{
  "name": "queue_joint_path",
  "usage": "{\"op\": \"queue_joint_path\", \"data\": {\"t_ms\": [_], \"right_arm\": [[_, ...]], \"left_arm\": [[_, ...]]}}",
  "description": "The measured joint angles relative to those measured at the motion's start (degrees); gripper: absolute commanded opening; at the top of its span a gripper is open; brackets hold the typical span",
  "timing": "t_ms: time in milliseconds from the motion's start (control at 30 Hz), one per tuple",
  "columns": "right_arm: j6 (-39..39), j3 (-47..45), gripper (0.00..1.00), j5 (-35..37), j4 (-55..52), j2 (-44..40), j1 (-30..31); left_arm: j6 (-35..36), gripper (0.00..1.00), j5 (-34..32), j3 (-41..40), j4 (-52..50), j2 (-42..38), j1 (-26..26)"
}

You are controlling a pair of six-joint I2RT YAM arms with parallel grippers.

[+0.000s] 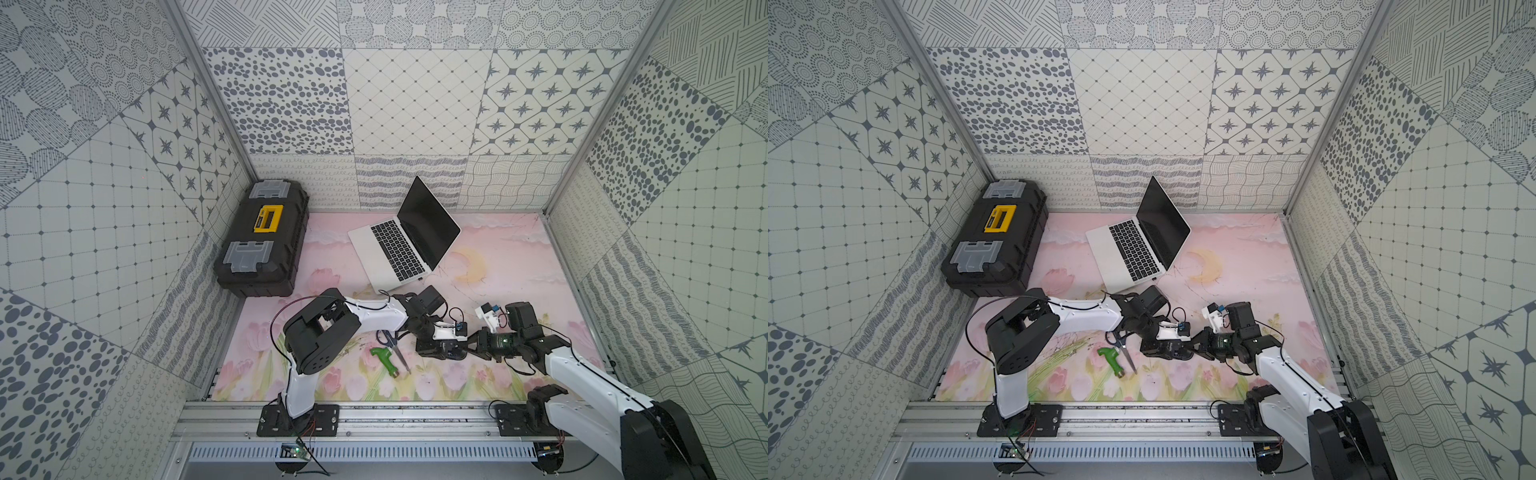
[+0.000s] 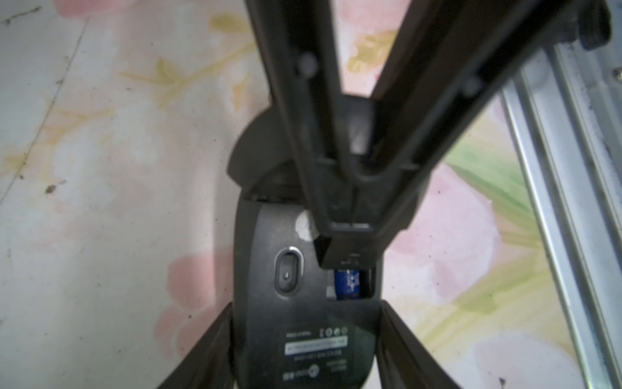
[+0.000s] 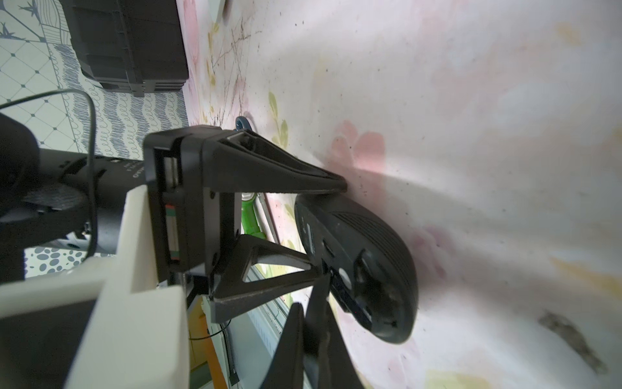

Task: Insert the wireless mouse receiver into the laptop
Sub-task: Close the lid on the mouse.

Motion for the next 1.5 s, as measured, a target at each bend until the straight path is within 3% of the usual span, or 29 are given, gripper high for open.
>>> {"op": "queue_joint_path", "data": {"t_ms": [433, 667, 933, 1033, 1233, 1400, 1500], "right_arm": [[-3.06, 0.0, 0.04, -0.13, 1.75, 2.84, 0.42], [-2.82, 0.02, 0.15, -0.28, 3.21, 3.85, 0.94], [-1.57, 0.09, 0.32, 4.31, 1.07, 2.19, 1.09], [-1.29, 0.46, 0.4, 5.57, -0.68, 0.31, 1.09], [-1.55, 2.45, 0.46, 9.55, -6.91, -2.49, 1.07], [-1.49, 2.73, 0.59, 11.63, -10.19, -2.6, 1.14], [-1.55, 2.73, 0.61, 12.37, -11.23, -2.6, 1.38]], "left_arm": [[0.07, 0.44, 0.52, 2.86, -4.11, 1.03, 0.2], [0.04, 0.43, 1.49, 4.11, -5.79, 1.57, 0.52], [-1.16, 0.42, 2.25, 4.31, -6.14, 1.7, 0.87], [-1.79, 0.42, 2.86, 4.37, -6.14, 1.81, 1.05], [-2.69, 0.41, 3.61, 4.57, -6.23, 1.99, 1.44], [-3.39, 0.4, 4.39, 4.57, -6.19, 2.08, 1.75], [-3.76, 0.4, 4.7, 4.57, -6.12, 2.14, 1.79]]}}
